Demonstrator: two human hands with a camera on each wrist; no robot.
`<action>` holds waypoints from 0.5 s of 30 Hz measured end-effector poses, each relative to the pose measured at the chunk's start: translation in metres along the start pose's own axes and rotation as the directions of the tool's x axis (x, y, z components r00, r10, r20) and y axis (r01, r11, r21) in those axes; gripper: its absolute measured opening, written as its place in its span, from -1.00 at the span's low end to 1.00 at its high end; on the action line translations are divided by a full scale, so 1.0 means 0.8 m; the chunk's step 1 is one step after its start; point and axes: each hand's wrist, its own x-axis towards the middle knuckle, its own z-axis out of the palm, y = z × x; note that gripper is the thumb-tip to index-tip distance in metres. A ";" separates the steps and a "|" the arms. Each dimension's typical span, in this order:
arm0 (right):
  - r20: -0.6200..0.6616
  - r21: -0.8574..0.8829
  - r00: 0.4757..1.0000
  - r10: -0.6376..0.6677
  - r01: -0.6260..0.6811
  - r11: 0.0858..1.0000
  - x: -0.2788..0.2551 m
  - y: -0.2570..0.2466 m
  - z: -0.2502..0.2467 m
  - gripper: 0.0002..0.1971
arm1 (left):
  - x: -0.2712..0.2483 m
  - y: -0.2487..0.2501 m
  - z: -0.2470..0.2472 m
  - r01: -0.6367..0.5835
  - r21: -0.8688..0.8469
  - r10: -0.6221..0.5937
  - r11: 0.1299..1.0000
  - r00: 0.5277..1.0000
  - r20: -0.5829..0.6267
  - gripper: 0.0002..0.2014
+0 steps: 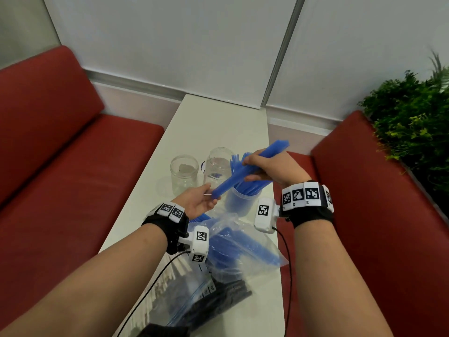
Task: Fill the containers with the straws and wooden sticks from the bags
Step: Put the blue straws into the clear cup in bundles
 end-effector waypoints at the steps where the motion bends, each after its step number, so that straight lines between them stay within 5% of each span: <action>1: -0.041 -0.030 0.999 0.012 -0.013 0.999 0.005 0.001 -0.006 -0.86 | 0.005 -0.003 -0.002 -0.010 0.060 0.011 0.998 1.000 -0.022 -0.67; 4: -0.142 -0.146 0.988 0.055 -0.076 0.986 0.019 0.007 -0.023 -0.84 | 0.022 -0.014 -0.011 -0.047 0.345 0.085 0.938 0.992 -0.096 -0.76; 6: -0.210 -0.183 0.976 0.053 -0.092 0.979 0.031 0.014 -0.031 -0.85 | 0.035 -0.021 -0.018 -0.098 0.560 0.178 0.823 0.980 -0.091 -0.86; 9: -0.280 -0.216 0.959 0.039 -0.103 0.971 0.049 0.028 -0.028 -0.93 | 0.052 -0.031 -0.029 -0.182 0.913 0.268 0.365 0.960 0.084 -0.82; 11: -0.294 -0.262 0.956 0.022 -0.103 0.960 0.059 0.042 -0.018 -0.91 | 0.058 -0.039 -0.033 -0.229 0.970 0.206 0.088 0.957 0.207 -0.71; 13: -0.298 -0.304 0.954 0.029 -0.124 0.944 0.067 0.059 -0.005 -0.81 | 0.064 -0.049 -0.035 -0.301 0.950 0.117 -0.081 0.944 0.309 -0.67; 15: -0.304 -0.334 0.952 0.045 -0.151 0.930 0.073 0.077 0.010 -0.77 | 0.067 -0.059 -0.037 -0.376 0.918 0.043 -0.128 0.922 0.384 -0.67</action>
